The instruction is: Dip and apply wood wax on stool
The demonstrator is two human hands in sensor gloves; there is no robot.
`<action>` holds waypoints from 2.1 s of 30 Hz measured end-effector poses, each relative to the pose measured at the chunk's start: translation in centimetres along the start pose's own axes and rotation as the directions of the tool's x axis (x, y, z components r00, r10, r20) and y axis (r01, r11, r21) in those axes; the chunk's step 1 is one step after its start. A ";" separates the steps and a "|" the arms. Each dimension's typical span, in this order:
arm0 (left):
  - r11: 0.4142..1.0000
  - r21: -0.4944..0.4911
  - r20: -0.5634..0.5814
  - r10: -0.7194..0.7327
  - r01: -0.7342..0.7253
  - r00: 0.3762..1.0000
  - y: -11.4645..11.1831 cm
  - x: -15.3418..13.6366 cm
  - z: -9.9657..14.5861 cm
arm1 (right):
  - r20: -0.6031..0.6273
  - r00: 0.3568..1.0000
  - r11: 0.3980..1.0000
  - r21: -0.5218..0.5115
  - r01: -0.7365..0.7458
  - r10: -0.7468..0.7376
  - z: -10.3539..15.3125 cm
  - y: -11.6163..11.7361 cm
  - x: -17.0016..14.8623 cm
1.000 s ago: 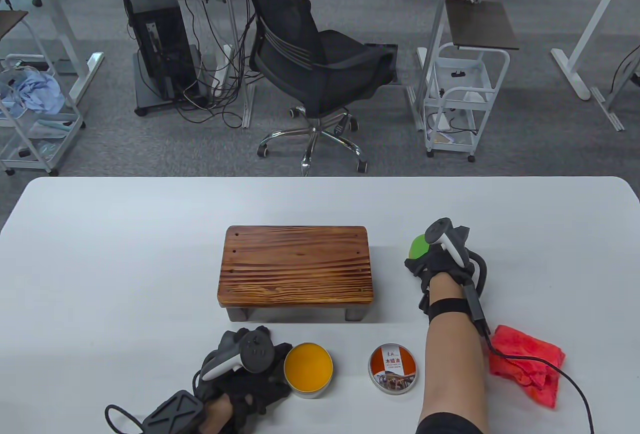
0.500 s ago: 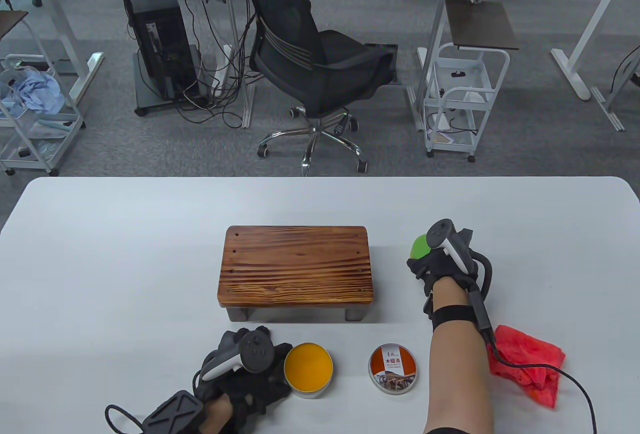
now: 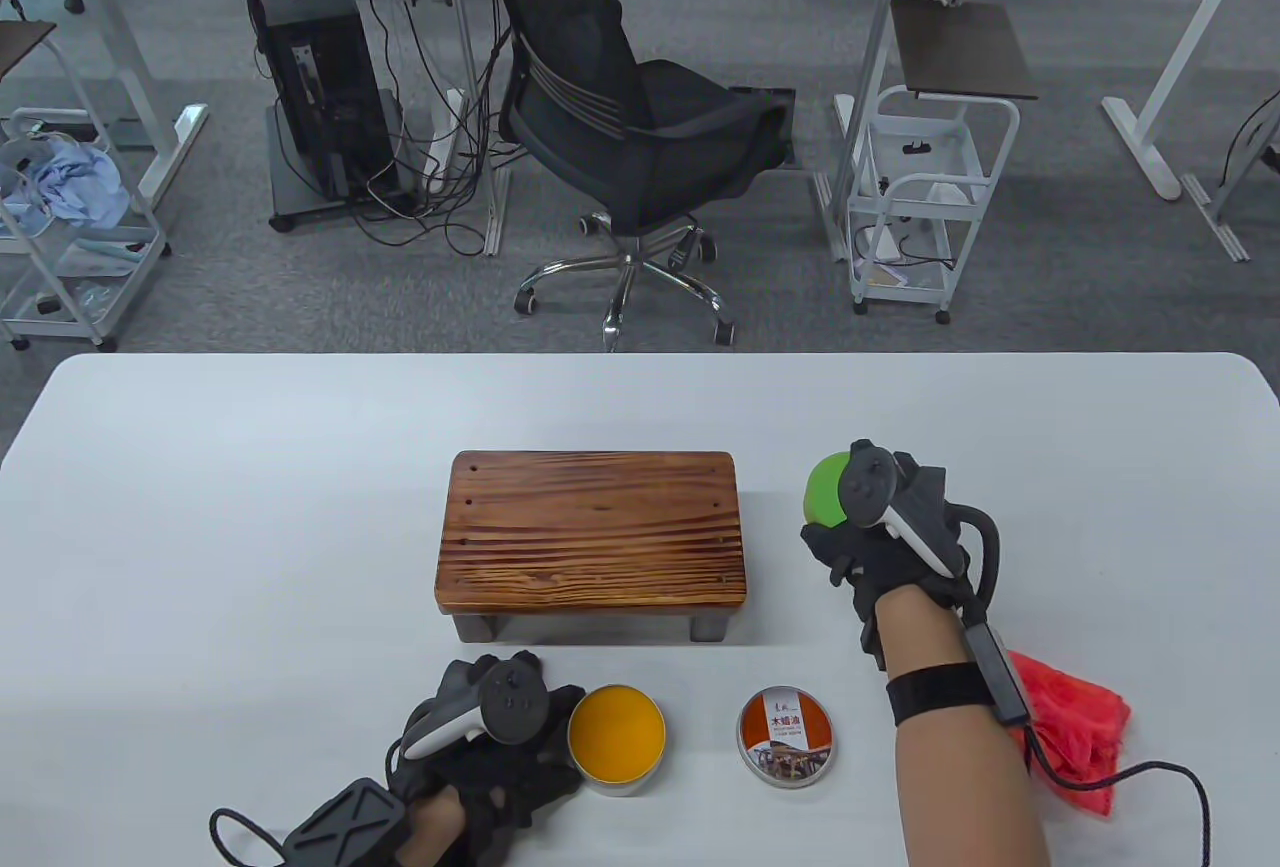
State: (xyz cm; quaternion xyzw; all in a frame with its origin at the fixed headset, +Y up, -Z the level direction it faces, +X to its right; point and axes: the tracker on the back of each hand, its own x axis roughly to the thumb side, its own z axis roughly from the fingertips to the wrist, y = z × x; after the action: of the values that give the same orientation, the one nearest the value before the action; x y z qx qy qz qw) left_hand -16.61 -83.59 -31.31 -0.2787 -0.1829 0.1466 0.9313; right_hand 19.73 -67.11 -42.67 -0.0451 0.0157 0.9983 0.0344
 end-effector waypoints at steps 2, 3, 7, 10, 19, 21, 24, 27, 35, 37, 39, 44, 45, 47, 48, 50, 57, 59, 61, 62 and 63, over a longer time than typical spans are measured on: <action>1.000 0.000 0.000 0.000 0.000 1.000 0.0 0.0 0.0 | 0.055 0.998 1.000 -0.019 -0.013 0.014 1.5 -0.7 1.0; 1.000 0.000 0.000 0.000 0.000 1.000 0.0 0.0 0.0 | 0.094 0.995 0.999 -0.033 -0.018 0.021 2.5 -1.0 1.6; 1.000 0.000 0.000 0.000 0.000 1.000 0.0 0.0 0.0 | 0.240 0.969 0.998 -0.050 -0.040 0.051 5.9 -1.6 4.0; 1.000 0.000 0.000 0.000 0.000 1.000 0.0 0.0 0.0 | 0.327 0.944 0.998 -0.036 -0.044 0.053 8.5 -1.3 5.7; 1.000 0.000 0.000 0.000 0.000 1.000 0.0 0.0 0.0 | 0.544 0.835 0.982 0.099 -0.163 0.083 13.7 2.9 9.9; 1.000 0.000 0.000 0.000 0.000 1.000 0.0 0.0 0.0 | 0.574 0.814 0.967 0.144 -0.209 0.091 14.2 4.2 10.7; 1.000 0.000 0.000 0.000 0.000 1.000 0.0 0.0 0.0 | 0.616 0.780 0.944 0.183 -0.275 0.108 14.5 5.9 12.0; 1.000 0.000 0.000 0.000 0.000 1.000 0.0 0.0 0.0 | 0.637 0.761 0.931 0.191 -0.311 0.124 14.5 6.9 13.0; 1.000 -0.003 0.000 0.000 0.000 1.000 0.0 0.0 0.0 | 0.664 0.718 0.888 0.179 -0.424 0.209 14.5 8.2 15.5; 1.000 -0.003 0.000 0.000 0.000 1.000 0.1 0.0 -0.1 | 0.666 0.712 0.882 0.172 -0.439 0.225 14.5 8.2 15.9; 1.000 -0.003 0.000 0.000 0.000 1.000 0.1 0.0 -0.1 | 0.666 0.709 0.874 0.178 -0.452 0.232 14.4 8.2 16.2; 1.000 -0.003 0.000 0.000 0.000 1.000 0.1 0.0 -0.1 | 0.670 0.701 0.864 0.177 -0.472 0.246 14.2 8.4 17.2; 1.000 -0.003 0.000 0.000 0.000 1.000 0.1 0.0 -0.1 | 0.670 0.701 0.864 0.177 -0.472 0.245 14.2 8.4 17.3; 1.000 -0.003 0.000 0.000 0.000 1.000 0.1 0.0 -0.1 | 0.671 0.704 0.867 0.184 -0.462 0.233 14.1 8.6 17.6; 1.000 -0.003 0.000 0.000 0.000 1.000 0.1 0.0 -0.1 | 0.670 0.707 0.870 0.188 -0.457 0.227 14.1 8.7 17.7; 1.000 -0.003 0.000 0.000 0.000 1.000 0.1 0.0 -0.1 | 0.669 0.709 0.874 0.185 -0.449 0.223 14.1 8.7 17.9; 1.000 -0.003 0.000 0.000 0.000 1.000 0.1 0.0 -0.1 | 0.664 0.737 0.905 0.225 -0.361 0.129 13.8 9.1 17.6; 1.000 -0.003 0.000 0.000 0.000 1.000 0.1 0.0 -0.1 | 0.663 0.742 0.915 0.232 -0.331 0.100 13.7 9.2 17.5; 1.000 -0.003 0.000 0.000 0.000 1.000 0.1 0.0 -0.1 | 0.658 0.750 0.925 0.245 -0.291 0.062 13.6 9.4 17.3; 1.000 -0.003 0.000 0.000 0.000 1.000 0.1 0.0 -0.1 | 0.657 0.752 0.928 0.246 -0.279 0.052 13.6 9.4 17.2; 1.000 -0.003 0.000 0.000 0.000 1.000 0.1 0.0 -0.1 | 0.655 0.755 0.932 0.250 -0.262 0.036 13.6 9.5 17.1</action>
State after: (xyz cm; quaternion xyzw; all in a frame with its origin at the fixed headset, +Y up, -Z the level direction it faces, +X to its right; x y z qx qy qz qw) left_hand -16.58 -83.57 -31.38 -0.2803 -0.1831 0.1461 0.9309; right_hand 0.91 -75.00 -30.46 0.3054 0.1717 0.9359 -0.0363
